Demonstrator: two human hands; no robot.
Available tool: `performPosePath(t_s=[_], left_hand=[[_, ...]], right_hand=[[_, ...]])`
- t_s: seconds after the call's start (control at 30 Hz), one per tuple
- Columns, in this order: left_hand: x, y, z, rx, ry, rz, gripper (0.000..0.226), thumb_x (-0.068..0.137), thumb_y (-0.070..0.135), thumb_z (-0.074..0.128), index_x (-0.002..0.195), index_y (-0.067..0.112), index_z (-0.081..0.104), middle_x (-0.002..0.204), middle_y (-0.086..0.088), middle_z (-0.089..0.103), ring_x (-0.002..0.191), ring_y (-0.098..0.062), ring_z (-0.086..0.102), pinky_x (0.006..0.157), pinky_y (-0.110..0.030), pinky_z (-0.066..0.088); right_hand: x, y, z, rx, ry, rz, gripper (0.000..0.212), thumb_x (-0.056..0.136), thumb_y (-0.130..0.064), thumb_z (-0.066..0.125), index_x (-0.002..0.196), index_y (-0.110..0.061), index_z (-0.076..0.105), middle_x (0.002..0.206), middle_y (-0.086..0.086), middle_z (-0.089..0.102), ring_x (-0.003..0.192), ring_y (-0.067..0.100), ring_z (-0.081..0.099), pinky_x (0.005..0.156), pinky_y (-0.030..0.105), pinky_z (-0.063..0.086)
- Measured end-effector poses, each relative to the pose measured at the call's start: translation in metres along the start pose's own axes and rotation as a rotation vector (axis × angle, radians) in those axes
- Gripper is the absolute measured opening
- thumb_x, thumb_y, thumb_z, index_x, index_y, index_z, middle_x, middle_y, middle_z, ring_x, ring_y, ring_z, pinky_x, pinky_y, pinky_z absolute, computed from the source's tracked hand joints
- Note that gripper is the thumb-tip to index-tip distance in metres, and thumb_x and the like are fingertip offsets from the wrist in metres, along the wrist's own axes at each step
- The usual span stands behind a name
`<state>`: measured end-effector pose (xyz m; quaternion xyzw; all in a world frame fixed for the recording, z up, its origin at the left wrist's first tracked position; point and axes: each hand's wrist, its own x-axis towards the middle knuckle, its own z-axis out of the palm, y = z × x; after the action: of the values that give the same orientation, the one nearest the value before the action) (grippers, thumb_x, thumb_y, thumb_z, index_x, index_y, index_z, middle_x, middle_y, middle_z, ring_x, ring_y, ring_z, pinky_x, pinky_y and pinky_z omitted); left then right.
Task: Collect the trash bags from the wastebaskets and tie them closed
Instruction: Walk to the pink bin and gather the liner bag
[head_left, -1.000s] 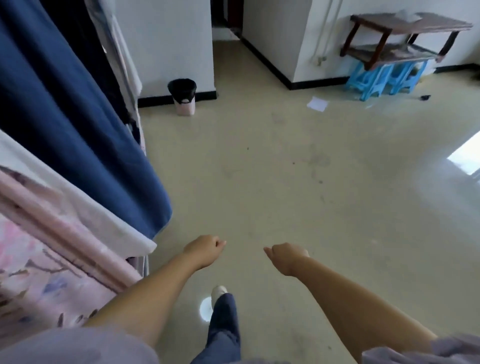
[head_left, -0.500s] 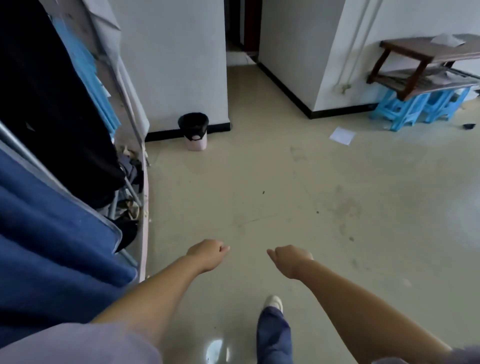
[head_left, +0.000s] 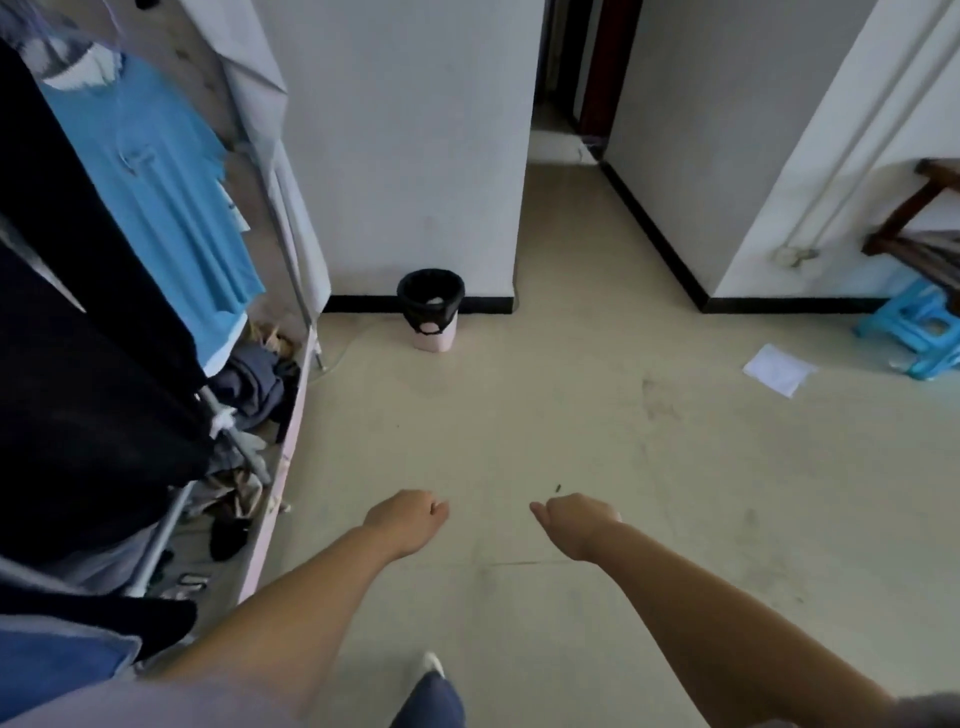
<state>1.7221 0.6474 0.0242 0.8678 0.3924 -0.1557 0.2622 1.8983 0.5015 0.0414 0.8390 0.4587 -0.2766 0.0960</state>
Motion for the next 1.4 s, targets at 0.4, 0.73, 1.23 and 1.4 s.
performPosePath(t_s=[0.4,0.73,1.23,1.4], left_hand=[[0.247,-0.024,-0.173,0.028,0.038,0.000,0.036,0.098,0.044,0.033,0.082,0.017,0.051,0.106,-0.010,0.065,0.094,-0.027,0.059,0.078,-0.031,0.044],[0.427,-0.047,-0.263,-0.007,0.011,-0.069,0.041,0.098,0.043,0.034,0.063,0.021,0.037,0.079,-0.002,0.053,0.078,-0.025,0.051,0.071,-0.031,0.039],[0.665,-0.083,-0.370,-0.100,0.011,-0.225,0.037,0.097,0.041,0.033,0.069,0.017,0.040,0.072,0.000,0.048,0.078,-0.025,0.052,0.070,-0.031,0.038],[0.750,-0.117,-0.390,-0.095,-0.071,-0.177,0.040,0.098,0.039,0.033,0.064,0.019,0.035,0.075,-0.002,0.048,0.076,-0.024,0.048,0.069,-0.030,0.035]], right_hand=[[0.254,-0.026,-0.167,0.040,0.068,-0.009,0.057,0.099,-0.046,0.015,0.115,-0.011,0.057,0.124,0.013,0.059,0.114,0.029,0.056,0.092,0.039,0.043],[0.440,-0.025,-0.265,-0.019,0.009,-0.051,0.057,0.099,-0.048,0.015,0.116,-0.012,0.056,0.124,0.011,0.059,0.114,0.030,0.056,0.093,0.039,0.044],[0.711,-0.020,-0.402,-0.034,-0.092,-0.088,0.056,0.100,-0.046,0.015,0.119,-0.011,0.054,0.127,0.012,0.057,0.117,0.029,0.053,0.094,0.038,0.042],[0.783,-0.033,-0.406,0.056,-0.141,0.034,0.056,0.100,-0.047,0.016,0.117,-0.010,0.056,0.125,0.013,0.058,0.115,0.030,0.055,0.094,0.039,0.043]])
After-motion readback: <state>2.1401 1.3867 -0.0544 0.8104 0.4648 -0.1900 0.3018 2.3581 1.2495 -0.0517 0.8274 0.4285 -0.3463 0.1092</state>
